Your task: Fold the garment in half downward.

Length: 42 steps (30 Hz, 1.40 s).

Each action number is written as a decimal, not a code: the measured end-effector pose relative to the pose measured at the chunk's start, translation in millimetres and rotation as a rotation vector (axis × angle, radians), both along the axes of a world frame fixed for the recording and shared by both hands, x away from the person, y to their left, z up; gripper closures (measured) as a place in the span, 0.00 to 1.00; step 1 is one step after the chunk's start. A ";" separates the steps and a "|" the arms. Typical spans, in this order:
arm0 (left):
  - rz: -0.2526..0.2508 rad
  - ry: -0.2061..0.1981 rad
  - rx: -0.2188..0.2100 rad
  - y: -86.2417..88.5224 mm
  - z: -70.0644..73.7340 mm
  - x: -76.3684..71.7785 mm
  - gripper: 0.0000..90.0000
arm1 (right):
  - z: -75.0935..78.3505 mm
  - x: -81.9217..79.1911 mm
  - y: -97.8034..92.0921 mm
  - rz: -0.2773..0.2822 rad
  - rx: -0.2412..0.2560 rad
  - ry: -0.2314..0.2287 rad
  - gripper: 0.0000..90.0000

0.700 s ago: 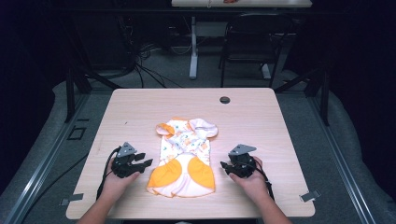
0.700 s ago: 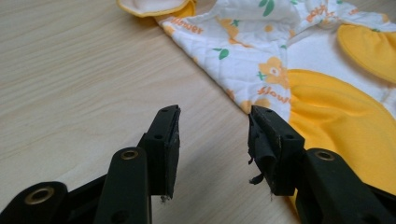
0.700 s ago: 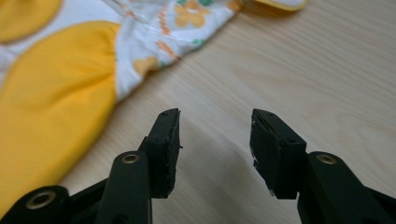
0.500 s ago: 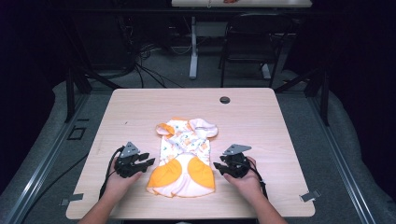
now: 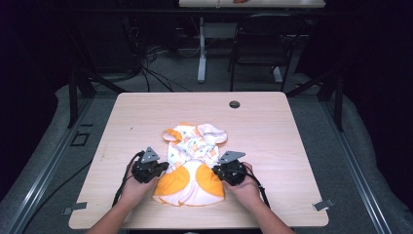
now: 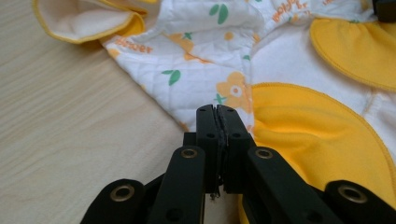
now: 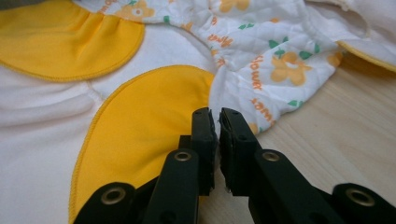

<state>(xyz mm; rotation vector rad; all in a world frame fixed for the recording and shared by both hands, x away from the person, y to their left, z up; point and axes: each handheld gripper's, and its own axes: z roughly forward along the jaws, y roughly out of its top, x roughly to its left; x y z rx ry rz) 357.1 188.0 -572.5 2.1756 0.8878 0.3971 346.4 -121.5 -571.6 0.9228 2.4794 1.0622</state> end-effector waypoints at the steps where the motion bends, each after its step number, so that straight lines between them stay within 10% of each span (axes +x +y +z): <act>1: 0.000 0.001 0.004 -0.6 -0.9 0.2 0.99 | -0.9 0.0 0.7 0.005 -0.006 0.003 0.93; 42: -0.122 0.089 0.015 -13.3 -3.8 -34.5 0.99 | 5.4 -31.3 -11.1 0.159 -0.119 0.097 0.93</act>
